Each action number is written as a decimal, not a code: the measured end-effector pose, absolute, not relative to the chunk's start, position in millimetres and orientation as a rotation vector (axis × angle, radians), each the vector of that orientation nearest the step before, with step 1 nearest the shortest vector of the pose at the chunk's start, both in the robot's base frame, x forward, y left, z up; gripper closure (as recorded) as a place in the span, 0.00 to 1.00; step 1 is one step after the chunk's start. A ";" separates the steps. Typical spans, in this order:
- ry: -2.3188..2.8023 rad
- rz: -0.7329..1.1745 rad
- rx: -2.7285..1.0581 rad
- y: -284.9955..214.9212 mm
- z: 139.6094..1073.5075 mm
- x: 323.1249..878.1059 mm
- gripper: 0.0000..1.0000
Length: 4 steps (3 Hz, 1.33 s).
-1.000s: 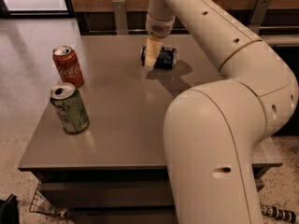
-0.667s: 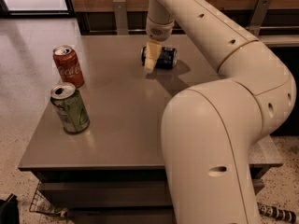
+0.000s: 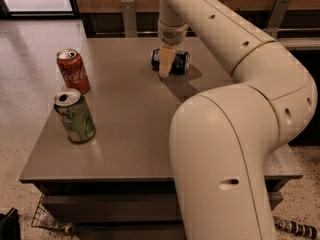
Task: Place pepsi can upright
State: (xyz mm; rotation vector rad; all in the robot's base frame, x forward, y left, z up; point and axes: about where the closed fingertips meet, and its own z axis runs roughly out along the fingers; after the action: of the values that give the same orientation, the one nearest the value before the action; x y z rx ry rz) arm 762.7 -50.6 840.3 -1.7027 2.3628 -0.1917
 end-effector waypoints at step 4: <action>2.354 -0.194 -1.704 -46.9 831.4 769.0 1.00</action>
Offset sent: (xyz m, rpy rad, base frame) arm 0.0015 0.0008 -0.0024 -0.0009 -0.0014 0.0010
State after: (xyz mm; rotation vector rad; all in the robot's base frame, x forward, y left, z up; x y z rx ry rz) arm 769.0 -46.9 831.4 -1.7041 2.3536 -0.1944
